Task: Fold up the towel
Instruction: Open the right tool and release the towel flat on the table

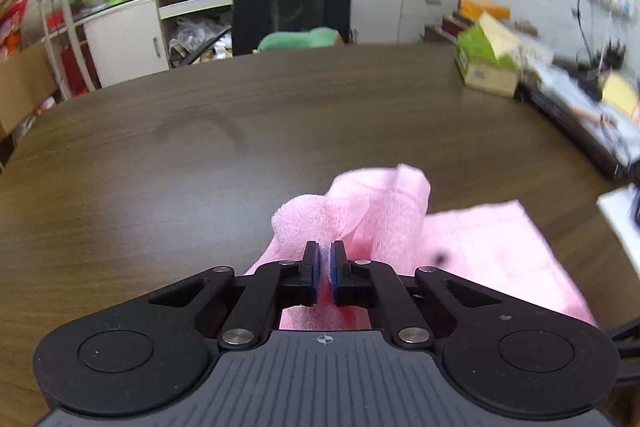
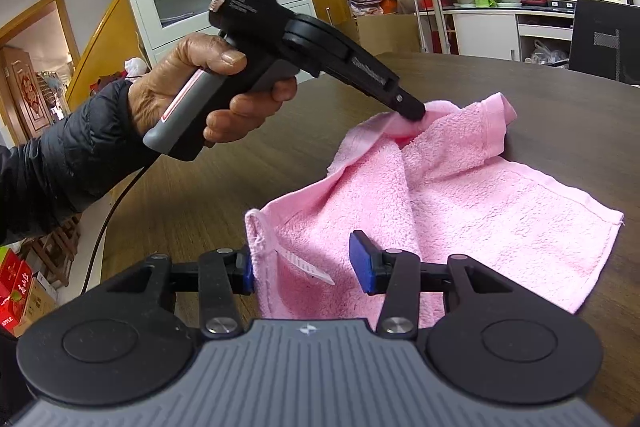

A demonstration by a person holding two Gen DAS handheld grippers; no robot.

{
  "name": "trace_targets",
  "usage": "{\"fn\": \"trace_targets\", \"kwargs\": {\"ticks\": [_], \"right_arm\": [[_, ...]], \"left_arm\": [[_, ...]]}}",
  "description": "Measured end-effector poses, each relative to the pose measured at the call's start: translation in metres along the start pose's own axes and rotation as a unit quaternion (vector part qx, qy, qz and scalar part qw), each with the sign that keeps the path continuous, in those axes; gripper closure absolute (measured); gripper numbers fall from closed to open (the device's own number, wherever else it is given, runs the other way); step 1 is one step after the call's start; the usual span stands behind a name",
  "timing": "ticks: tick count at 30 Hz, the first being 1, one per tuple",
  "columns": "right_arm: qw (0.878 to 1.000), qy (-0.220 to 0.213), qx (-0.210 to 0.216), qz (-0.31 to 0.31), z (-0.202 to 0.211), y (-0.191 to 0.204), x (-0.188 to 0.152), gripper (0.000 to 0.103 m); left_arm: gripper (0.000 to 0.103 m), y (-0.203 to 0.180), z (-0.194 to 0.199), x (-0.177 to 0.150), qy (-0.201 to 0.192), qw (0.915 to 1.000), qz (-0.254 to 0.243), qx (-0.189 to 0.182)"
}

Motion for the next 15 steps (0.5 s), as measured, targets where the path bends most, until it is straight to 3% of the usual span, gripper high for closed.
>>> {"fn": "trace_targets", "kwargs": {"ticks": [3, 8, 9, 15], "right_arm": [[1.000, -0.006, -0.001, 0.003, 0.000, 0.001, 0.001, 0.056], [1.000, -0.018, -0.017, 0.014, 0.003, 0.006, 0.000, 0.073], [0.999, -0.024, -0.019, 0.017, 0.006, 0.008, 0.000, 0.085], [0.997, -0.074, -0.018, 0.008, 0.050, 0.020, -0.008, 0.088]], "left_arm": [[0.099, 0.017, 0.014, -0.002, -0.018, 0.9981, 0.054, -0.023], [0.099, 0.047, 0.054, -0.016, -0.061, 0.9877, 0.136, -0.047], [0.099, 0.054, 0.072, -0.025, -0.079, 0.9841, 0.152, -0.048], [0.098, 0.063, 0.165, -0.093, -0.152, 0.9653, 0.201, -0.067]]}}
Point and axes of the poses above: each gripper's, at about its wrist camera, not at the fingertips, and z roughly against the way its jaws point, y to its left, x to its top, the point moved 9 cm from there along -z, roughly the way its jaws point, and after that the axes turned 6 degrees about y, right-handed, at the moved point
